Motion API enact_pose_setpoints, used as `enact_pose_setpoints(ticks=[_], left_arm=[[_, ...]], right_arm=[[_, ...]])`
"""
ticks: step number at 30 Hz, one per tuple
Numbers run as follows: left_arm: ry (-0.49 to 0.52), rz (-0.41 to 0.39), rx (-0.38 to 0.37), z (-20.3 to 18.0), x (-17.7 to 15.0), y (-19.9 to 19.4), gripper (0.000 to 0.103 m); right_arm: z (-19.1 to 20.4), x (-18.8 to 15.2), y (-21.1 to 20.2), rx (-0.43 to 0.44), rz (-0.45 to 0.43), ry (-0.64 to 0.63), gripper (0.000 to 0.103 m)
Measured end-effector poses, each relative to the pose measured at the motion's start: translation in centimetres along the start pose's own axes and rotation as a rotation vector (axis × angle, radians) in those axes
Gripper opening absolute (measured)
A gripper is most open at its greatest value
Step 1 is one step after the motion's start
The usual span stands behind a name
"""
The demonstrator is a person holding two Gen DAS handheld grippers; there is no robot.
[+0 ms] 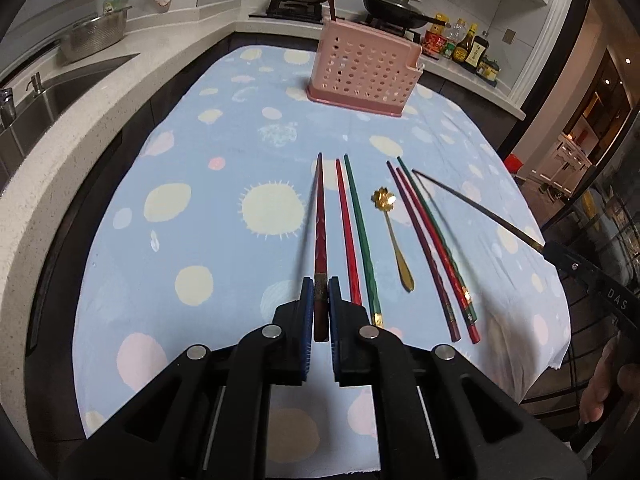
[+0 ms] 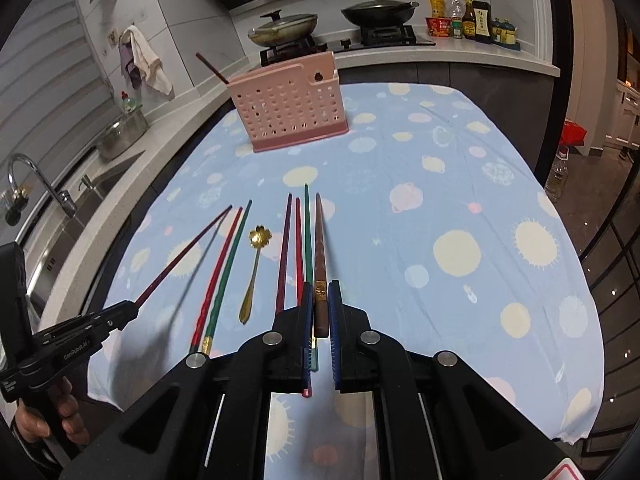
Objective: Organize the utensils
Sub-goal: 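Lift both chopsticks and carry them toward the pink holder, lowering them in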
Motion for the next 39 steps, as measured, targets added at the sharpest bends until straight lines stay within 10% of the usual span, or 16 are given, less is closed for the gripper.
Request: enact_pose_setpoints(ticks=[39], left_arm=[[-0.031, -0.42, -0.086, -2.5, 25.6, -6.6, 0.007]], right_arm=[[0.5, 22.3, -0.2, 0.121, -0.301, -0.028, 0.007]])
Point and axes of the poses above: each gripper's, at about its wrist camera, not at the fingertips, and y roughly the way its jaws point, z to its left, x to its top, the point moved 6 cm from there along y, roughly the way its jaws point, and after that the axes turned 15 degrees about x, right-handed, at the moved point
